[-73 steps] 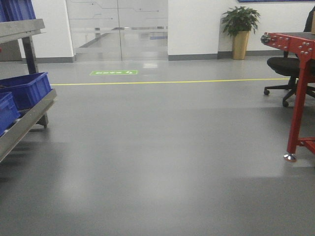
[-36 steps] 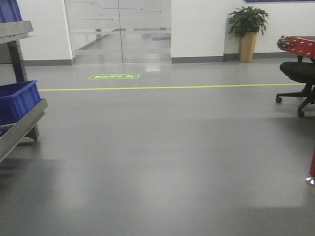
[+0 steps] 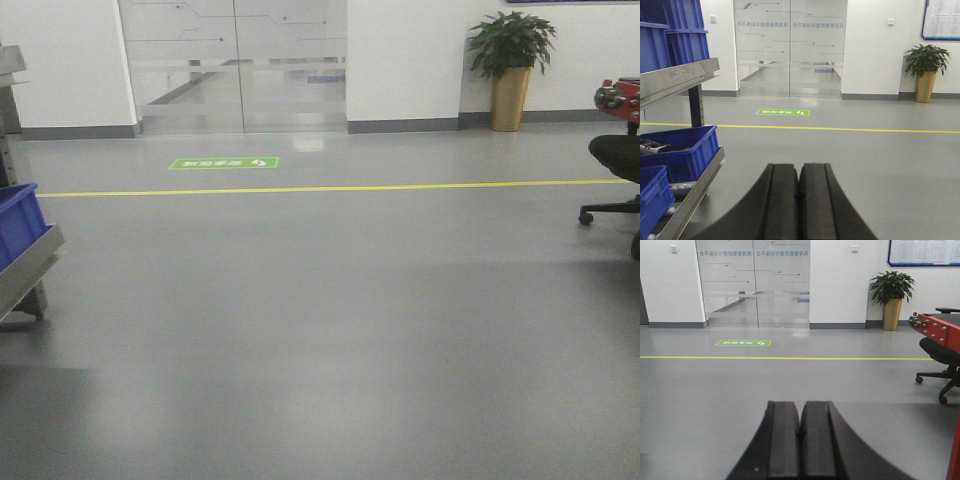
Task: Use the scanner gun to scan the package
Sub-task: 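Drive the base forward across the floor toward the red workbench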
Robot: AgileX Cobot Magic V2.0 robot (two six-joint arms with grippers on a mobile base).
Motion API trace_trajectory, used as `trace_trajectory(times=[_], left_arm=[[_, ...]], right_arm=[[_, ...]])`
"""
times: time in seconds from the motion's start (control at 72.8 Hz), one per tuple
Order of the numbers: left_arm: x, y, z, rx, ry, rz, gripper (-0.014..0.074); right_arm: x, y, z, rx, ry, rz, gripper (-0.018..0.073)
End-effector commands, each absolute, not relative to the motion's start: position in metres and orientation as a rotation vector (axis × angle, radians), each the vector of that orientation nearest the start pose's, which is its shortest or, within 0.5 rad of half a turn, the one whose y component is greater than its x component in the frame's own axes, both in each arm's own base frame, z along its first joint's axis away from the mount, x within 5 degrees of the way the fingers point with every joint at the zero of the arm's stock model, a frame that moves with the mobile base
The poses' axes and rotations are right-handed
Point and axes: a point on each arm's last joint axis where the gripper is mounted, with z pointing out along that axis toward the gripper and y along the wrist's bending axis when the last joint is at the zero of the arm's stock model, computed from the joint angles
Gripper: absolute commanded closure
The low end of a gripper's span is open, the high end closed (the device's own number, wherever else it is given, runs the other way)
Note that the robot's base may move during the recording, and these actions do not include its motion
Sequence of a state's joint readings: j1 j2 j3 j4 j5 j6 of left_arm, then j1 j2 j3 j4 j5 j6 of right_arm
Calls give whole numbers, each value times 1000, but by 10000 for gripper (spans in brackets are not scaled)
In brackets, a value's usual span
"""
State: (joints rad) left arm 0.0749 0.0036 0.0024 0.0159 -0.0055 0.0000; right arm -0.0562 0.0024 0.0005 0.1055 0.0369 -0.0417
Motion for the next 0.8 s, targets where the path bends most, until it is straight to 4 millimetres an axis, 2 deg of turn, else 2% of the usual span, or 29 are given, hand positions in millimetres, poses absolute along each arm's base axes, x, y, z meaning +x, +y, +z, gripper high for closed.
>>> trace_trajectory(times=[0.0,0.783], left_arm=[[56,4,216,-44,1457,72,707],[56,4,216,-44,1457,72,707]], right_arm=[[56,-3,211,84,1503,3,728],[56,-3,211,84,1503,3,728]])
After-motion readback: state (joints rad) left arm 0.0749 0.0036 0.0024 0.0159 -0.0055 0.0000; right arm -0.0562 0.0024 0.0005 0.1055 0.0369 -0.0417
